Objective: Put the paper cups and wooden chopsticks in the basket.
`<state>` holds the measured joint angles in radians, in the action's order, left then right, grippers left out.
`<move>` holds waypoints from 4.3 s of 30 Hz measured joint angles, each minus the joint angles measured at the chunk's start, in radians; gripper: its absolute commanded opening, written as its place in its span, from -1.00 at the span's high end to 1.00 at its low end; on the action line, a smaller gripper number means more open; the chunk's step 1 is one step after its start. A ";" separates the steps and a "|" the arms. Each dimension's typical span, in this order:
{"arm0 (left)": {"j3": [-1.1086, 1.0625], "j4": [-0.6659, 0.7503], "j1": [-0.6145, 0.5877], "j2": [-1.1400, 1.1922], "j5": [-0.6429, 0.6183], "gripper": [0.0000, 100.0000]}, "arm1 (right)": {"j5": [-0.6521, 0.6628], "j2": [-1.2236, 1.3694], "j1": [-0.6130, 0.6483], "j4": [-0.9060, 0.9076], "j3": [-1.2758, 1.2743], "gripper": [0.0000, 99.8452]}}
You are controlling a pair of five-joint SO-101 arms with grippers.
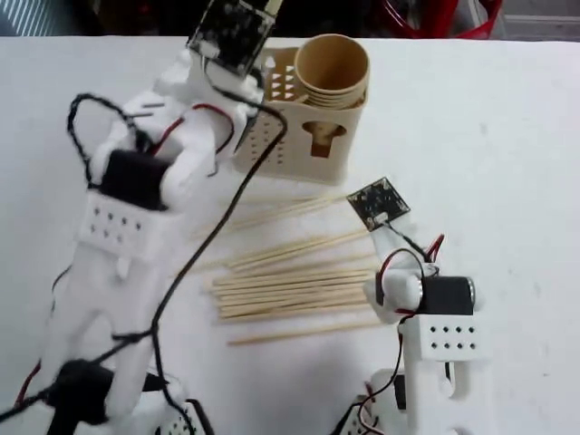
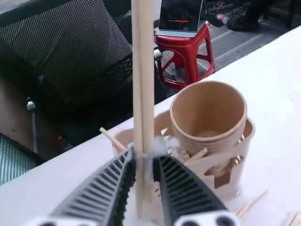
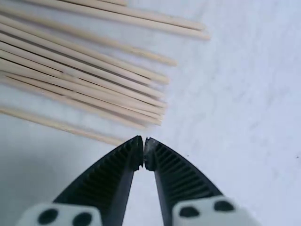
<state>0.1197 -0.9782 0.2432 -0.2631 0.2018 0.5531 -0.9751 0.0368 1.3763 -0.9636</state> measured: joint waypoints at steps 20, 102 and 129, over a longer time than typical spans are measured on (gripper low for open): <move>0.252 0.184 -0.095 0.548 -0.290 0.93 | 0.000 -0.002 0.000 0.000 0.000 0.96; 0.057 -0.160 -0.512 0.741 -0.439 0.65 | 0.489 1.097 0.488 -0.531 0.537 0.76; 0.057 -0.160 -0.512 0.741 -0.439 0.65 | 0.514 1.252 0.486 -0.585 0.620 0.79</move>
<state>0.1765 -1.1377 -0.2693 0.4780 -0.2371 1.0671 0.2770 0.5232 0.7917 -0.3437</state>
